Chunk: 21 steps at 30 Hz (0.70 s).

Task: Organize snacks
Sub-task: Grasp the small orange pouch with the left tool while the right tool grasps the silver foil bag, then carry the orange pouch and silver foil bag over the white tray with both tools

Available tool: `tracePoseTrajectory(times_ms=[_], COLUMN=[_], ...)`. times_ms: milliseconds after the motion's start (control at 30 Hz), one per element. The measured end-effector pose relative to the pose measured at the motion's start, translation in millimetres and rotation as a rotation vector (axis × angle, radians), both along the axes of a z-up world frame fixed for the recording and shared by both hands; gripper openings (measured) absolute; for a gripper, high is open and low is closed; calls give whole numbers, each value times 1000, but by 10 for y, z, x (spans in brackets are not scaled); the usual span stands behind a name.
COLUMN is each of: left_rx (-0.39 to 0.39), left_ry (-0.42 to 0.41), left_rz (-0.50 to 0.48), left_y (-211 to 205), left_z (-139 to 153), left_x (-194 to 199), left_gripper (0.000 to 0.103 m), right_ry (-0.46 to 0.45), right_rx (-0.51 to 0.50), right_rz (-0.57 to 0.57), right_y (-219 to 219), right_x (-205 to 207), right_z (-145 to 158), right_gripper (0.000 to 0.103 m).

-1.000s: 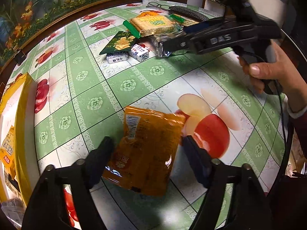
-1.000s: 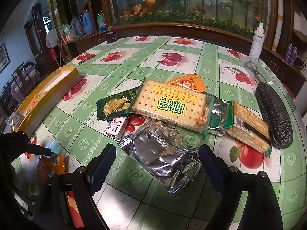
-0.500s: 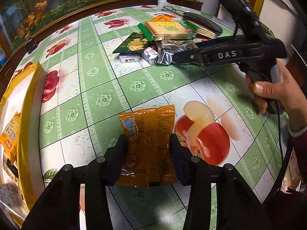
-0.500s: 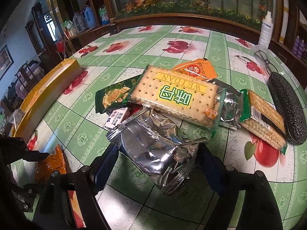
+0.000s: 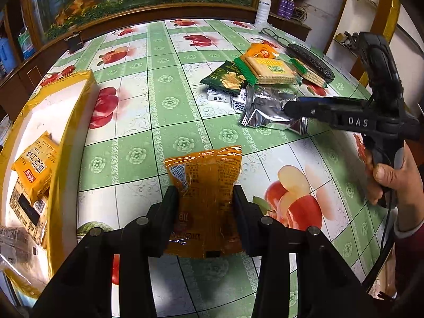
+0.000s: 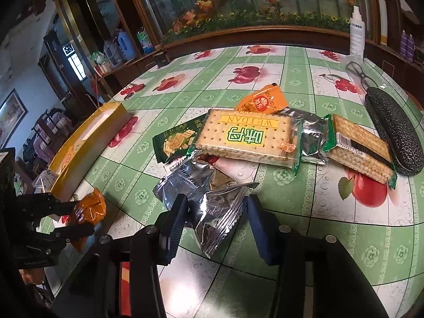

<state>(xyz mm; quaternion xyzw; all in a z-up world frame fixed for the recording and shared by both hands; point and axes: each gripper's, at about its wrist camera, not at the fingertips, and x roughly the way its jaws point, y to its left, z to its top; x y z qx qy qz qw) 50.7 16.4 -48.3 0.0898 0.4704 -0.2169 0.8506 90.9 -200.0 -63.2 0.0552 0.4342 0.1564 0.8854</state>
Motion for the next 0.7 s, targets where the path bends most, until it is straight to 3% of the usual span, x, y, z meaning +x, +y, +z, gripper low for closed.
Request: tracePoseTrajectory(times_ms=[33, 100, 167, 267, 400, 700], left_rx=[-1, -8, -17, -18, -32, -61], left_ry=[-3, -5, -6, -8, -12, -9], left_rz=[4, 7, 8, 9, 19, 47], left_y=[7, 18, 36, 42, 54, 115], left_z=[8, 30, 53, 77, 110, 158], left_x=[-6, -18, -25, -17, -22, -3], left_gripper=[39, 39, 39, 39, 39, 39], right_ry=[-3, -29, -98, -134, -103, -39], right_rx=[-12, -90, -116, -122, -317, -338], right_rz=[-1, -31, -22, 141, 268, 294], right_y=[20, 60, 81, 236, 536, 610], right_x=[2, -9, -66, -69, 128, 229], right_z=[-3, 23, 145, 251, 84, -51], right_gripper=[55, 77, 82, 93, 93, 95])
